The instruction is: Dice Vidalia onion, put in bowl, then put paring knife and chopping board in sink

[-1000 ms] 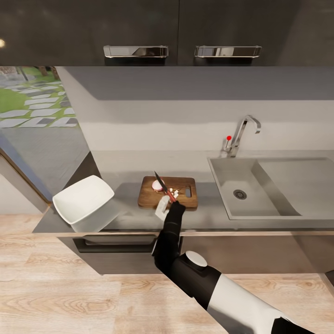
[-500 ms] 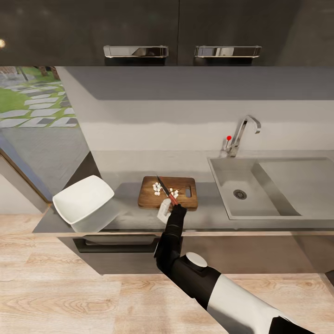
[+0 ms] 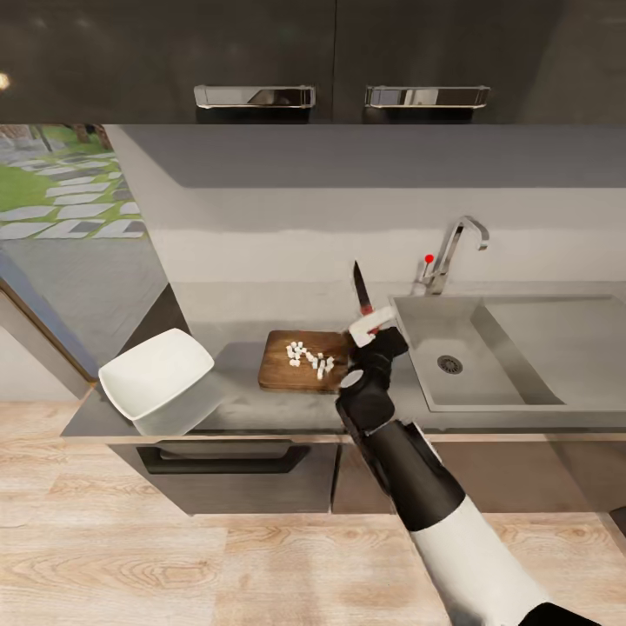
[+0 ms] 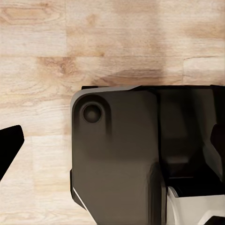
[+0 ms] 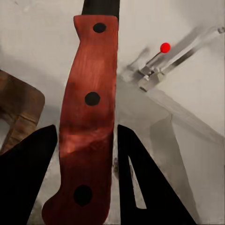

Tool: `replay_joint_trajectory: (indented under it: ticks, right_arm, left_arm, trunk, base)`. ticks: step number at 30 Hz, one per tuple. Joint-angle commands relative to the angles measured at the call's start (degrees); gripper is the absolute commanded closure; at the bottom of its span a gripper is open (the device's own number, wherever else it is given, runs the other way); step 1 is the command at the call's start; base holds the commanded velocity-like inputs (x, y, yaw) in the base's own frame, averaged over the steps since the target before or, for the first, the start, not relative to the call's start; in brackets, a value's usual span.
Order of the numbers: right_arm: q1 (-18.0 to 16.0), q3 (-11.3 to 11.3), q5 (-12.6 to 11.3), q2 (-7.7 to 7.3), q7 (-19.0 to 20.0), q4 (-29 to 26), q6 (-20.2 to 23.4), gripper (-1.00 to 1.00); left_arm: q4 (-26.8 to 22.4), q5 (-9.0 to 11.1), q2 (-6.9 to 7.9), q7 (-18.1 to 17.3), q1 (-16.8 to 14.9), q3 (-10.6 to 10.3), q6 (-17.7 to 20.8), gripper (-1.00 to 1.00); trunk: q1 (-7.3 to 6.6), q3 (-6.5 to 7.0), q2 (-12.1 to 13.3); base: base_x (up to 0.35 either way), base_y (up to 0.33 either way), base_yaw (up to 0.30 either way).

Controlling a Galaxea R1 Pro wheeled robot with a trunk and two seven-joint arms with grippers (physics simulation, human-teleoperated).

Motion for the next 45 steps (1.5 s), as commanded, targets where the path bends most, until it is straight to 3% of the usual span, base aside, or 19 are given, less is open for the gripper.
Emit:
replay_joint_trajectory:
  ticks: [1,6,7,10,11,12,14,17,23,34,38,42,45]
  right_arm:
    - [-0.1,-3.0,-0.9,0.01,2.6,-1.3,0.2,1.0]
    - [-0.1,-19.5,-1.2,0.01,18.0,-4.0,0.1,1.0]
    - [-0.1,-22.1,-1.3,-0.64,21.5,-4.2,0.0,1.0]
    - [-0.1,-28.6,-1.3,-5.41,34.4,-4.3,-0.8,1.0]
    - [-0.1,-32.0,-1.3,-7.42,40.9,-4.3,-1.0,1.0]
    - [-0.1,-36.7,-1.3,-9.49,48.0,-4.3,-1.2,1.0]
    - [-0.1,-41.0,-1.2,-11.0,52.3,-4.3,-1.2,1.0]
    - [-0.1,-42.9,-1.2,-11.62,53.8,-4.3,-1.3,1.0]
    - [-0.1,-43.5,-1.2,-12.61,54.3,-4.3,-1.3,1.0]
    - [0.2,-43.4,-1.3,-12.08,54.2,-3.2,-3.7,1.0]
    - [0.3,-43.4,-1.3,-11.93,54.2,4.1,-5.2,1.0]
    - [0.3,-43.5,-1.2,-12.09,53.5,16.1,-14.6,1.0]
    - [0.3,-43.6,-1.2,-12.18,51.3,19.6,-17.7,1.0]
  left_arm:
    - [0.0,0.4,0.06,0.0,0.0,-0.2,-0.1,-1.0]
    - [0.1,0.4,0.06,0.0,0.0,-0.2,-0.1,-1.0]
    - [0.2,0.4,0.06,0.0,0.0,-0.2,-0.1,-1.0]
    - [0.5,0.4,0.0,0.0,0.0,-0.3,-0.1,-1.0]
    - [0.9,0.4,-0.03,0.0,0.0,-0.3,-0.1,-1.0]
    - [1.2,0.3,-0.18,0.0,0.0,-0.3,-0.1,-1.0]
    - [1.4,0.3,-0.29,0.0,0.0,-0.3,-0.1,-1.0]
    - [1.5,0.3,-0.38,0.0,-0.1,-0.3,-0.1,-1.0]
    - [1.5,0.3,-0.79,0.0,-0.1,-0.3,-0.1,-1.0]
    - [1.5,0.2,-0.91,0.0,-0.1,-0.3,0.0,-1.0]
    - [1.7,0.2,-0.91,0.0,-0.1,-0.3,-0.1,-1.0]
    - [2.0,0.2,-0.91,0.0,-0.1,-0.3,-0.1,-1.0]
    - [2.0,0.2,-0.91,0.0,-0.1,-0.3,-0.1,-1.0]
  trunk:
    - [0.02,-0.07,-0.1]
    - [0.02,-0.07,-0.1]
    - [0.02,-0.07,-0.1]
    - [0.02,-0.07,-0.1]
    - [0.02,-0.07,-0.1]
    - [0.02,-0.07,-0.1]
    - [0.02,-0.07,-0.1]
    - [0.02,-0.07,-0.1]
    - [0.02,-0.07,-0.1]
    - [0.02,-0.07,-0.1]
    - [0.02,-0.07,-0.1]
    - [0.02,-0.16,-0.1]
    - [0.02,-0.29,-0.1]
  base:
    - [0.0,0.0,0.0]
    - [0.0,0.0,0.0]
    - [0.0,0.0,0.0]
    - [0.0,0.0,0.0]
    - [0.0,0.0,0.0]
    - [0.0,0.0,0.0]
    - [0.0,0.0,0.0]
    - [0.0,0.0,0.0]
    - [0.036,-0.022,0.0]
    - [0.212,-0.183,0.0]
    - [0.094,-0.096,0.0]
    - [0.013,-0.014,0.0]
    - [0.002,-0.002,0.0]
